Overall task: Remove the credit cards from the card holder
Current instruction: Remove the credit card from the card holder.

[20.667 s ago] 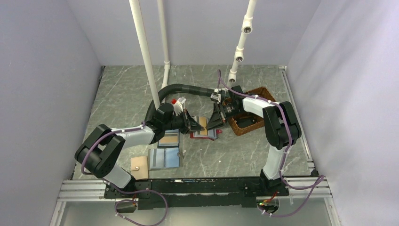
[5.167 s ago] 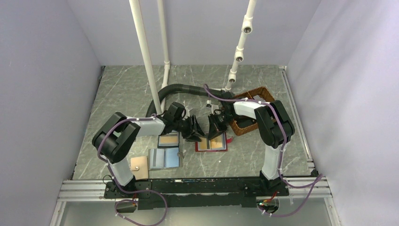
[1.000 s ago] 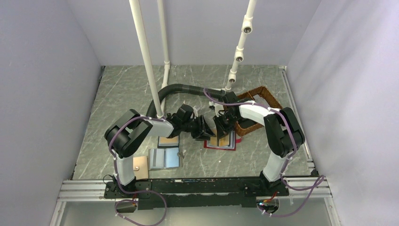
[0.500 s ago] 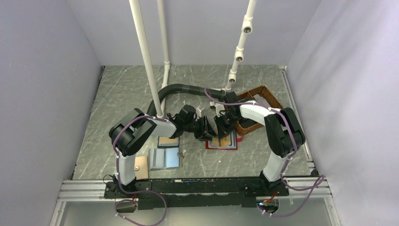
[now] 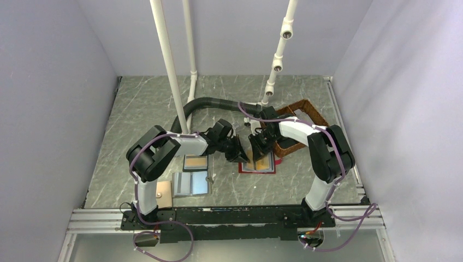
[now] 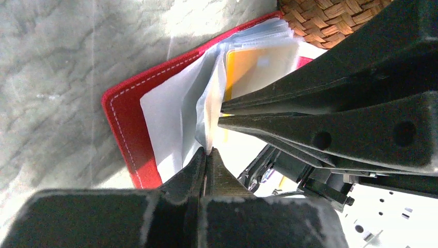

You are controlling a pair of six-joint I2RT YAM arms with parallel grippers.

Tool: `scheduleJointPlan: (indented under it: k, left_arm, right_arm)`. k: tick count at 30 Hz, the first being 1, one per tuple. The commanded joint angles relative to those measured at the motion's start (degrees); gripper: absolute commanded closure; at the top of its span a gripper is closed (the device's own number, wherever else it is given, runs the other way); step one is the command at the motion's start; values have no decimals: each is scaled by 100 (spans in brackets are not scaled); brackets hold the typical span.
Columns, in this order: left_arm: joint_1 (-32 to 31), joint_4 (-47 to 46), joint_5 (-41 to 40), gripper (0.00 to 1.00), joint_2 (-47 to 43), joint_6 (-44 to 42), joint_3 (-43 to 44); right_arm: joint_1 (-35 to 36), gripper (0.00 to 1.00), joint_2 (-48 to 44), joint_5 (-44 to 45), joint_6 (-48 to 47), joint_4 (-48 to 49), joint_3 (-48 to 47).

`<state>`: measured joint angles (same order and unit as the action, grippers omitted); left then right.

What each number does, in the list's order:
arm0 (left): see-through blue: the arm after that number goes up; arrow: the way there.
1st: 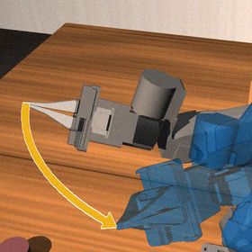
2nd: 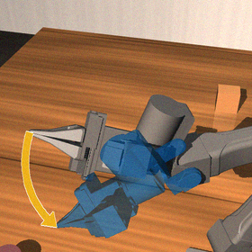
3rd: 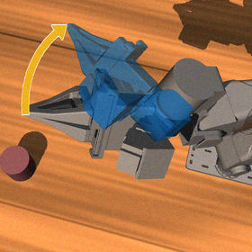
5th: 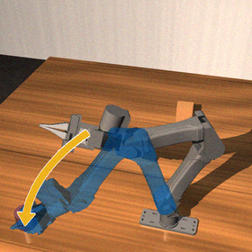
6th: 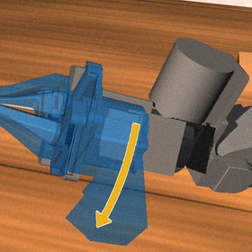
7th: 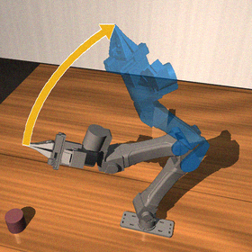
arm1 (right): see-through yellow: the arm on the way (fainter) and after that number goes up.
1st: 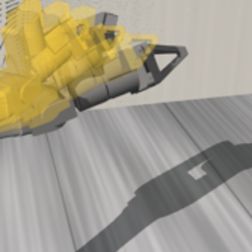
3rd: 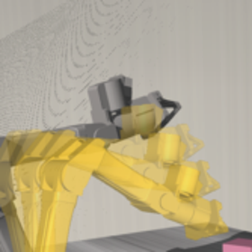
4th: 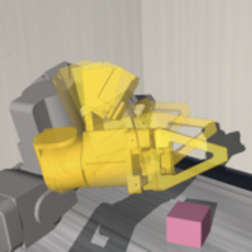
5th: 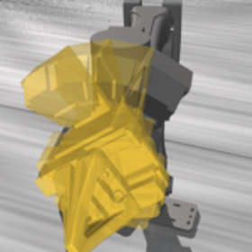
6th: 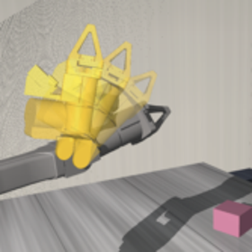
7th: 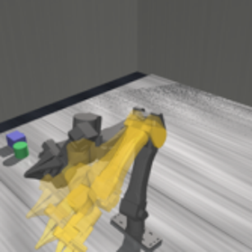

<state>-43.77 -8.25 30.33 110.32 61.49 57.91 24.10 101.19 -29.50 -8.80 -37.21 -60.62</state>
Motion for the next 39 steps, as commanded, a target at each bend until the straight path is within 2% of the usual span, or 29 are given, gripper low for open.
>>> scheduleJointPlan:
  k: [1,7,14,23,31,39]
  left_arm:
    - [-92,521,-325,100,-468,-287,153]
    - [-93,505,-444,100,-937,-485,-132]
    - [-81,750,-453,100,-1381,-806,-306]
    - [-43,424,-485,100,-1928,-933,-933]
    - [-38,115,-473,100,-2212,-1253,-1265]
    - [-202,234,-444,100,-1967,-1565,-998]
  right_arm:
    - [-34,86,-273,-419,-103,37,-9]
    - [-191,78,-431,-1256,-344,-35,48]
    - [-297,75,-411,-1990,-400,-143,-22]
    - [-467,67,-406,-3276,-418,-62,37]
    - [-467,60,-745,-3506,-695,-16,175]
    - [-467,60,-841,-3685,-1468,-771,-191]
